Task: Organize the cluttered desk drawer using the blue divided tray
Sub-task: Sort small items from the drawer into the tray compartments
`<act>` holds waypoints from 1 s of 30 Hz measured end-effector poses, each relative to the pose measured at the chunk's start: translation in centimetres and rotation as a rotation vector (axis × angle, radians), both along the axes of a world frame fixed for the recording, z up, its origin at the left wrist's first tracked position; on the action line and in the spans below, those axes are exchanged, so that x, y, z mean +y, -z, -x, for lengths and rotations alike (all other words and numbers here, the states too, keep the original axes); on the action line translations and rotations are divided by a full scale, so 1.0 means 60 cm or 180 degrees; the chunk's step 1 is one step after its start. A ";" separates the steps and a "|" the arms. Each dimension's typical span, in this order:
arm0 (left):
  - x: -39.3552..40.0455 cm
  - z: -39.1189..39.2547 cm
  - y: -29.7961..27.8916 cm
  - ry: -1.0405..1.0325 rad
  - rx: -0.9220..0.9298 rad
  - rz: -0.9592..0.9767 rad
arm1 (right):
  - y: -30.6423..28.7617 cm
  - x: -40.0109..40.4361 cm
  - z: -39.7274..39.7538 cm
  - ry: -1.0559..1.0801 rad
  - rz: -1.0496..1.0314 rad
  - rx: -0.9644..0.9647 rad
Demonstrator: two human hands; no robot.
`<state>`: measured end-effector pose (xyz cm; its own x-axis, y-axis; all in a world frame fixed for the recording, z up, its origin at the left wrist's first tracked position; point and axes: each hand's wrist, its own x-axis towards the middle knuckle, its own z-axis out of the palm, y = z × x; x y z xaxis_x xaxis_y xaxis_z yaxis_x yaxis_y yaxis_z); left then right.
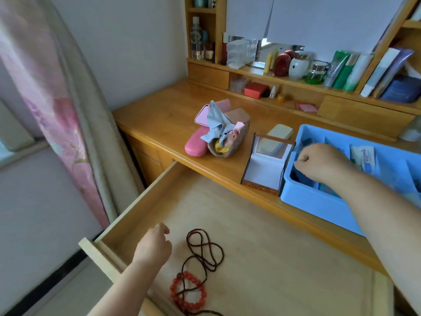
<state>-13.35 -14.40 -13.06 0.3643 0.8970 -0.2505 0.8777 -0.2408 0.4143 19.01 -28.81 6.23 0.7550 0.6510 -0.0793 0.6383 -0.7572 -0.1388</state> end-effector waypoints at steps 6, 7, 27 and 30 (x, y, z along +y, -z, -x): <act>0.022 0.032 0.021 0.0555 0.1661 0.0263 | 0.030 -0.089 0.108 -0.0900 -0.2038 -0.0132; 0.020 0.031 0.021 0.0673 0.1743 0.0269 | 0.040 -0.098 0.123 -0.0991 -0.2064 -0.0046; -0.154 -0.169 -0.199 0.0371 -0.3358 0.2492 | 0.106 -0.145 0.183 -0.0153 -0.2231 0.3524; -0.137 -0.155 -0.150 0.0091 -0.3201 0.2560 | 0.055 -0.141 0.139 0.0364 -0.3024 0.3907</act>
<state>-4.06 -22.60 -4.08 0.7238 0.6115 -0.3198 0.0953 0.3703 0.9240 10.69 -37.25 2.93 0.5858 0.7641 -0.2701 -0.2744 -0.1266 -0.9533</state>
